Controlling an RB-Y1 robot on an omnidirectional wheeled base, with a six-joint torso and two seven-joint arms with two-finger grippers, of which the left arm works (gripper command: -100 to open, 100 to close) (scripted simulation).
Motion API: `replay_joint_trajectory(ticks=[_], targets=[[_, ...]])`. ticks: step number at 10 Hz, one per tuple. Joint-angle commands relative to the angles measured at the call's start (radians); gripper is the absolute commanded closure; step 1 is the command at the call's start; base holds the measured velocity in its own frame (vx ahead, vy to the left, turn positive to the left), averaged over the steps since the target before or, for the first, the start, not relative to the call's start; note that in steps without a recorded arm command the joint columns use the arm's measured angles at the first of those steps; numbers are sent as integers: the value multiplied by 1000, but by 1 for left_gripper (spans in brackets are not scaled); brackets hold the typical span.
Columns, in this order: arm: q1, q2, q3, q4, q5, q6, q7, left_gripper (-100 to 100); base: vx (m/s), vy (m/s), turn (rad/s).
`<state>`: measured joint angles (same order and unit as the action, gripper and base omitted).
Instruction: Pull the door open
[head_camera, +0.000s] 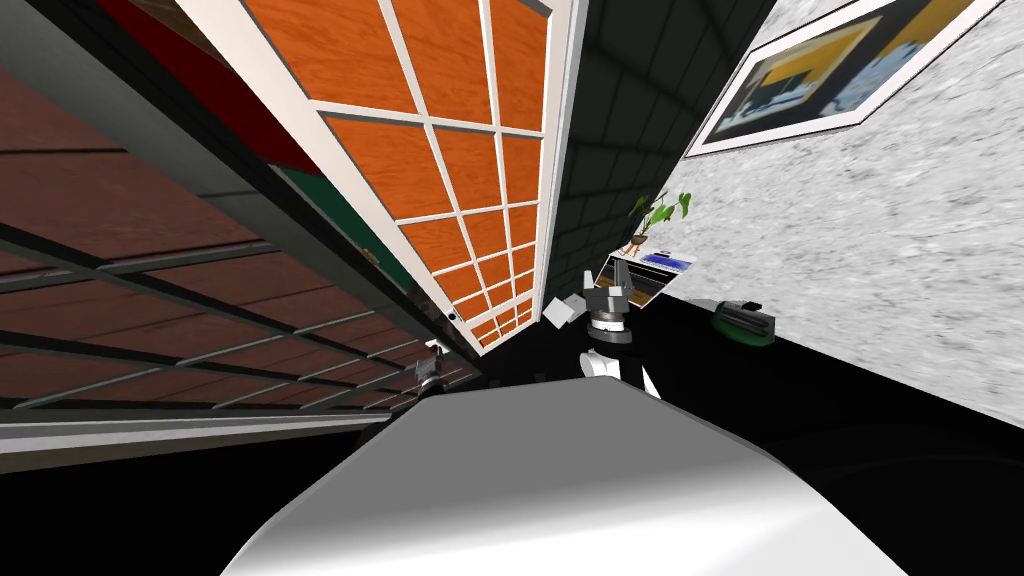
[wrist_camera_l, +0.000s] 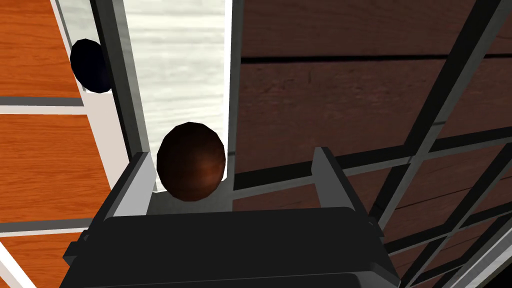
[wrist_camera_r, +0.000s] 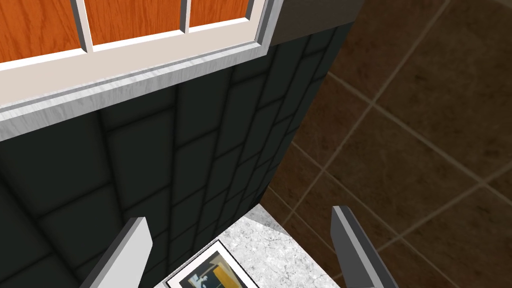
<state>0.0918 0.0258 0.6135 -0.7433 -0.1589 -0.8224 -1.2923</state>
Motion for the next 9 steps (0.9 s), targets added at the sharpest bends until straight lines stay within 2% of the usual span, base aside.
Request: replay_joint_trajectory(ticks=[1, 6, 8, 9], targets=[[30, 16, 22, -4, 12, 20, 12, 100, -95, -19, 43], [36, 19, 22, -1, 16, 20, 24, 100, -20, -7, 3], [48, 28, 18, 6, 31, 20, 69, 100, -55, -18, 31], [48, 28, 18, 6, 31, 20, 69, 100, -79, -27, -31]])
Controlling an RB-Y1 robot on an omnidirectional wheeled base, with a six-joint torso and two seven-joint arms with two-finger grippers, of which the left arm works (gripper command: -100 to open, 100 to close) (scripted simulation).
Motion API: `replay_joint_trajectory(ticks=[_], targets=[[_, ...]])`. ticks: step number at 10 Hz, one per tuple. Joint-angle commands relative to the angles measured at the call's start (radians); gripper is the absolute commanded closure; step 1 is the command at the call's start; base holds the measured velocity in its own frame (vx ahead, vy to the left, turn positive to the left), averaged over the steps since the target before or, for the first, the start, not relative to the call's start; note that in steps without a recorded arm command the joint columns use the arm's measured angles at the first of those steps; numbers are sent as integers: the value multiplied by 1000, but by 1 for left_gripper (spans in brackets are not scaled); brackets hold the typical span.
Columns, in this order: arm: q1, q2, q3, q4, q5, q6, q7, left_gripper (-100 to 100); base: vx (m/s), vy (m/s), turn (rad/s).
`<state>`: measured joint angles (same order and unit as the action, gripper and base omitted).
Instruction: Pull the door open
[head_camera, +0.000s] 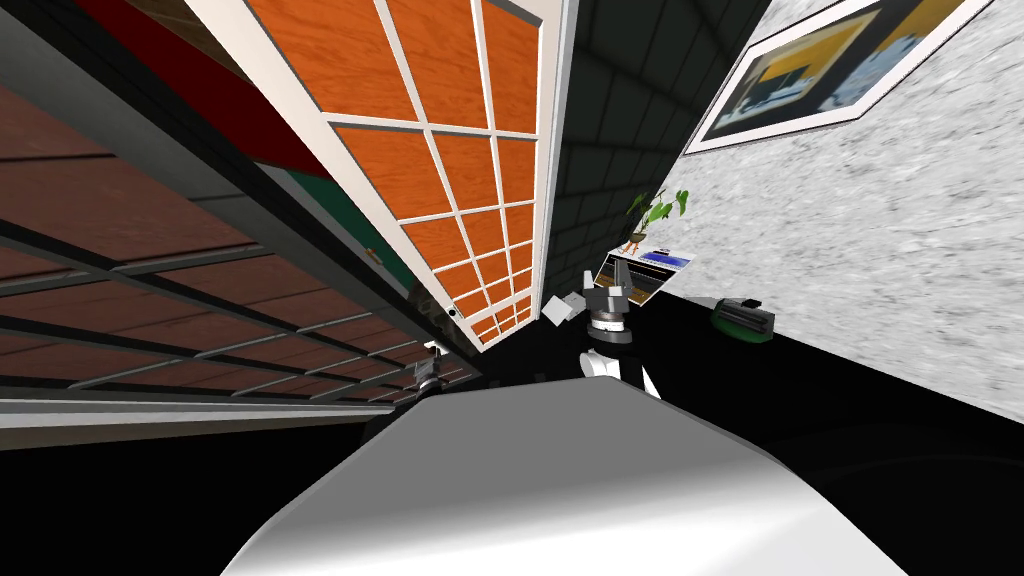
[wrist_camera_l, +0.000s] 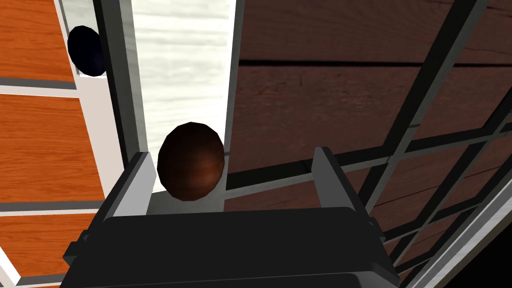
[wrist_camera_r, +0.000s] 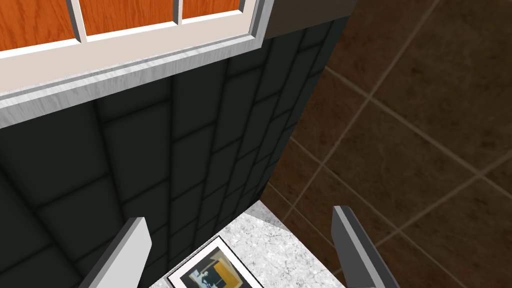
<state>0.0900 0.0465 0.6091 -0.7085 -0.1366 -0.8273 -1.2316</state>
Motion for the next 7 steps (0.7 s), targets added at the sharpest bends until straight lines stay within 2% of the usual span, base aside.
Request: replay_joint_trajectory(ticks=[1, 7], targets=[[50, 7, 23, -29, 9, 25, 8, 100, -49, 6, 4], [53, 10, 21, -26, 14, 25, 24, 100, -13, -2, 1]])
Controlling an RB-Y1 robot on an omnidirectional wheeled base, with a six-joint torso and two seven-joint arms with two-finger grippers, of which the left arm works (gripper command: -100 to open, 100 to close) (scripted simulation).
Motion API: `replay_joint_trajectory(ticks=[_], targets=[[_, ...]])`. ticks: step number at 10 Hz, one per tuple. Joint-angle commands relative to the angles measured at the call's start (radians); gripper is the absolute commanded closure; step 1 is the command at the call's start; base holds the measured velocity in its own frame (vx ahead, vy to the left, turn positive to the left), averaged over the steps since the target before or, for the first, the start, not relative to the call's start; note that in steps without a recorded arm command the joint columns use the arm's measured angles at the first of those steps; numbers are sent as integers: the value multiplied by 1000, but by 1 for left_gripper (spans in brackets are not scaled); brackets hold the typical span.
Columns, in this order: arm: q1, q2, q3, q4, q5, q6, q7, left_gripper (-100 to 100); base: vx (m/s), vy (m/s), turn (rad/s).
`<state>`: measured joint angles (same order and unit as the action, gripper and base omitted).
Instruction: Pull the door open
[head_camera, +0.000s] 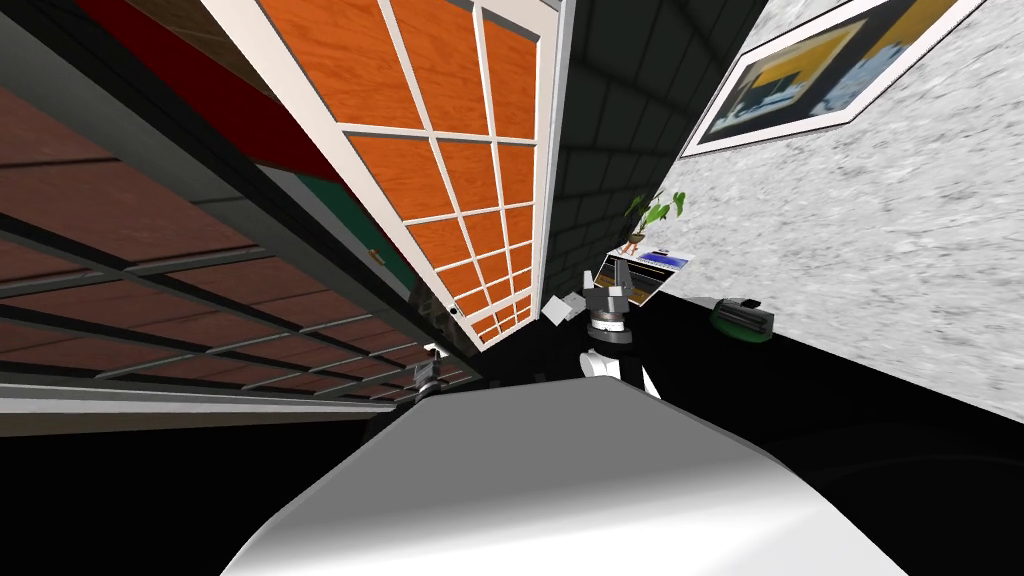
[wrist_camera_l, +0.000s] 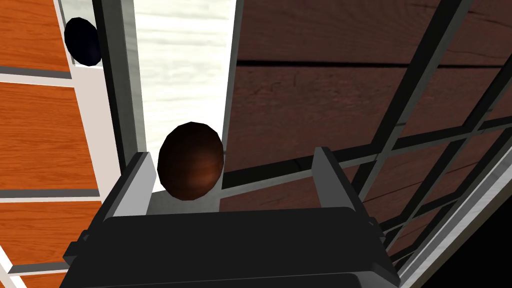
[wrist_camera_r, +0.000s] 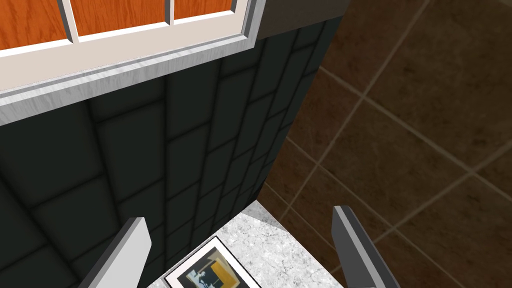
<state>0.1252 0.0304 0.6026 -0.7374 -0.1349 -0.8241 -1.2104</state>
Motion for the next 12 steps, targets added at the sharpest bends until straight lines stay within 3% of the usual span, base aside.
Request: replay_joint_trajectory(ticks=[1, 3, 5, 10, 11, 12], targets=[[22, 29, 25, 5, 18, 22, 20, 100, -13, 5, -15], [22, 29, 25, -31, 18, 22, 20, 100, -27, -4, 16], [22, 29, 25, 5, 18, 22, 20, 100, 10, -16, 14], [22, 29, 25, 5, 18, 22, 20, 100, -5, 2, 1], [3, 9, -7, -3, 5, 11, 53, 100, -20, -28, -87], [2, 10, -7, -2, 5, 11, 69, 100, -24, -24, -61]])
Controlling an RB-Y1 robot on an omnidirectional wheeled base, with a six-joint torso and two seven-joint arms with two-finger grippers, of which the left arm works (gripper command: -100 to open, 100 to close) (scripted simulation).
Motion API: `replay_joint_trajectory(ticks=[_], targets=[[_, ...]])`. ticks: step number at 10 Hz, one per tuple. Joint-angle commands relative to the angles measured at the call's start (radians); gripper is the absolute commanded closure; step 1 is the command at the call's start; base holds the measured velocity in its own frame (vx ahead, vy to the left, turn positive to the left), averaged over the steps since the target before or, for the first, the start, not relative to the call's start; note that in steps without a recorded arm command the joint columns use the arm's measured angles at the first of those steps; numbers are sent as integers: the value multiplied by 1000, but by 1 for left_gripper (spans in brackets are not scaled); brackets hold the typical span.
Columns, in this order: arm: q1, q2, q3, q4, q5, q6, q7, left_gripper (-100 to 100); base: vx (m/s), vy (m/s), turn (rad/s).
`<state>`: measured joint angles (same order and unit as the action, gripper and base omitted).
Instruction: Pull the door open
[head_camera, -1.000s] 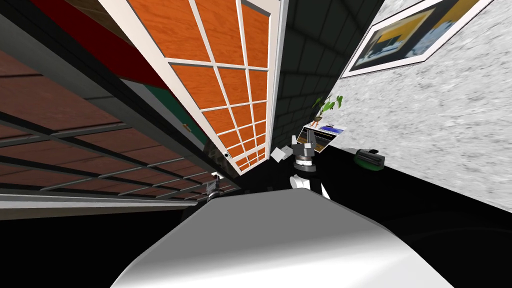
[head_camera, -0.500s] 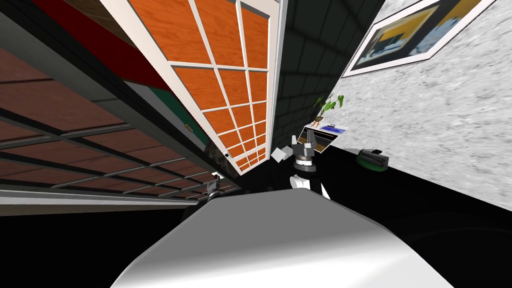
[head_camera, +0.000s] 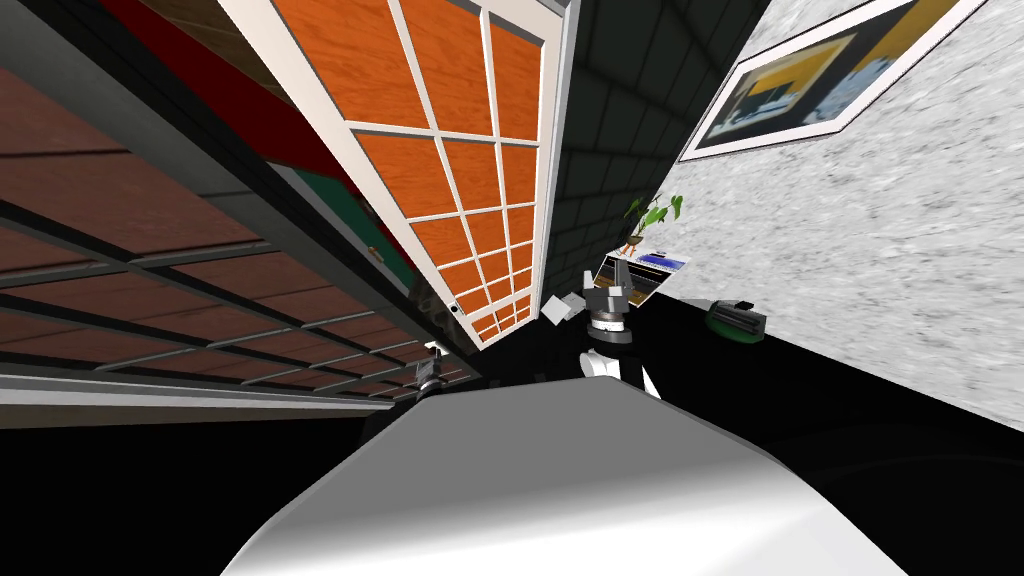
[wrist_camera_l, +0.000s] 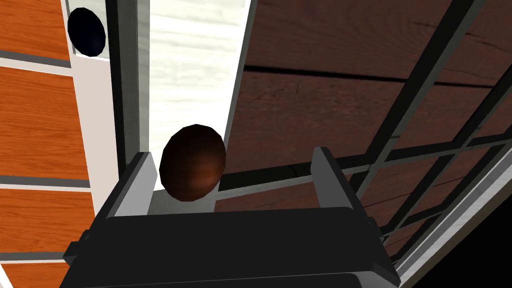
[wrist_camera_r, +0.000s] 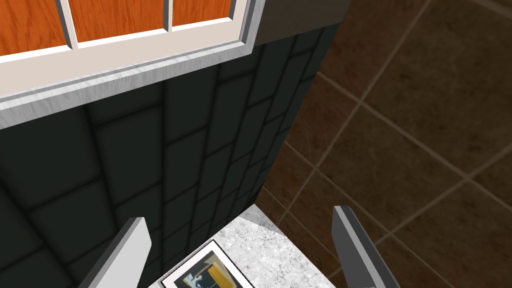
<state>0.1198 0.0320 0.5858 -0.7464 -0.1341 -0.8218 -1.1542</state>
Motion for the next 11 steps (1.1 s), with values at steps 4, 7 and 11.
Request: replay_joint_trajectory(ticks=[4, 7, 11], targets=[[1, 16, 9, 14, 9, 7, 127, 100, -32, 16, -55], [-5, 22, 9, 19, 14, 6, 209, 100, -30, 14, -62], [-9, 27, 8, 24, 17, 4, 293, 100, -33, 16, -46]])
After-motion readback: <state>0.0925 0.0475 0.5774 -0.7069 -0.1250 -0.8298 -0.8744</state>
